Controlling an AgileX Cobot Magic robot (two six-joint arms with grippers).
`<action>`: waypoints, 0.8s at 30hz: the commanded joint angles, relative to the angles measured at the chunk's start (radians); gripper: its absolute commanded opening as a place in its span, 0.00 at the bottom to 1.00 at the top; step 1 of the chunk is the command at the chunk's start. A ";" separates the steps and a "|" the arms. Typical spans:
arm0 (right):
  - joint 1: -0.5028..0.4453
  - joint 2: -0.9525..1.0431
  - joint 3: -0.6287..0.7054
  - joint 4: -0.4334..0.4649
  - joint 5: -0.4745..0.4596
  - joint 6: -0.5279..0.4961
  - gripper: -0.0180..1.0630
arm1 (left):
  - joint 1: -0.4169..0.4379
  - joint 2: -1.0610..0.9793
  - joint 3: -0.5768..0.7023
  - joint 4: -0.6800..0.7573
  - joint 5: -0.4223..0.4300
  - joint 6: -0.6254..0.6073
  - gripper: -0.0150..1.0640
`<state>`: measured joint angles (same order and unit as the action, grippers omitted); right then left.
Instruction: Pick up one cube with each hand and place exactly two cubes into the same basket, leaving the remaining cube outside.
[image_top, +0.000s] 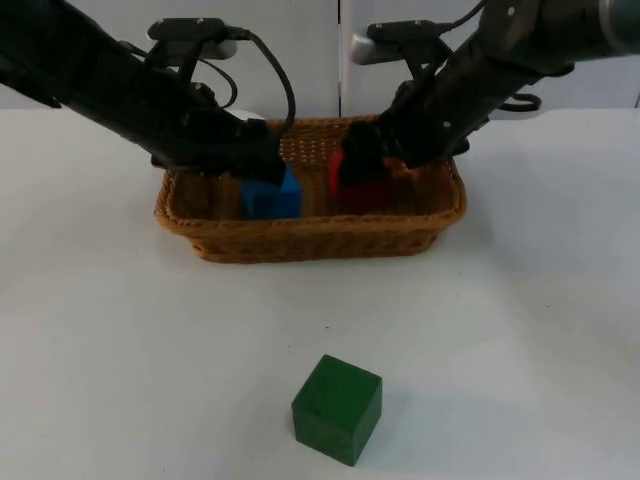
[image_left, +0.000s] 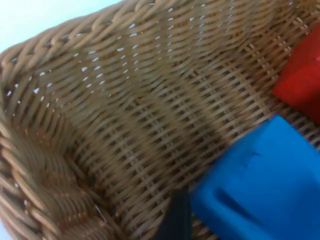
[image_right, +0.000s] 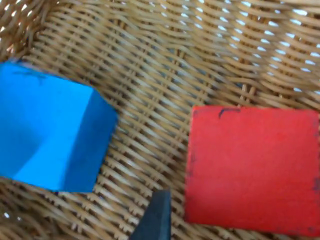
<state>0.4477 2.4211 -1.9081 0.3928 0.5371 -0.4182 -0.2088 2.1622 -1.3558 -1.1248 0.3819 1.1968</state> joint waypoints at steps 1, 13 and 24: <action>0.006 -0.031 -0.006 0.006 0.019 0.002 0.77 | -0.003 -0.007 -0.008 -0.015 0.020 -0.001 0.70; 0.006 -0.228 -0.006 -0.026 0.095 0.002 0.77 | 0.000 -0.175 -0.006 0.058 0.080 -0.044 0.70; 0.006 -0.407 -0.006 -0.026 0.258 0.002 0.77 | 0.000 -0.384 -0.006 0.313 0.215 -0.294 0.70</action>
<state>0.4477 2.0572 -1.9081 0.3695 0.7542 -0.4182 -0.2088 1.8236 -1.3558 -0.8668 0.5532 0.9658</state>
